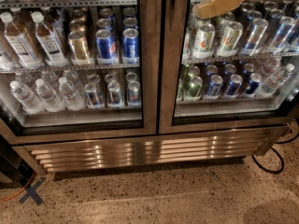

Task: Open right fridge door

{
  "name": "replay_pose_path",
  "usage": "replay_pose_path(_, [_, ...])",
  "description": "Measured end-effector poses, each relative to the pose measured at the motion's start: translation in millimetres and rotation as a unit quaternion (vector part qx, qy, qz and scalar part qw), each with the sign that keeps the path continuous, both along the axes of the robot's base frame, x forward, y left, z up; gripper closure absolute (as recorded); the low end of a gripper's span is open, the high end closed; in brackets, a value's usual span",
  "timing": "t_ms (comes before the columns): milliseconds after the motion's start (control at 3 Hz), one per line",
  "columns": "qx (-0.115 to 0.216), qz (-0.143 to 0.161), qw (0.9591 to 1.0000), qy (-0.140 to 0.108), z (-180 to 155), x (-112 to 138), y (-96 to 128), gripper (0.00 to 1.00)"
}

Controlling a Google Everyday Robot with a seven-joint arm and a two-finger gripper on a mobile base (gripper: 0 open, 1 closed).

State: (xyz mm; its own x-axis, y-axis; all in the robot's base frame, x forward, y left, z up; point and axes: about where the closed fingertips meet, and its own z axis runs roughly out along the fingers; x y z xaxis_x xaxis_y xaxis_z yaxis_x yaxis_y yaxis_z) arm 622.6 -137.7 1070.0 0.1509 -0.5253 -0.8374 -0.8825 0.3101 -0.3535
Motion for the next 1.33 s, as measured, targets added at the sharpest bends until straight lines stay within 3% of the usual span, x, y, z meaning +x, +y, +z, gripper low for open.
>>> replay_pose_path(1333, [-0.014, 0.091, 0.9956, 0.016, -4, 15, 70, 0.37])
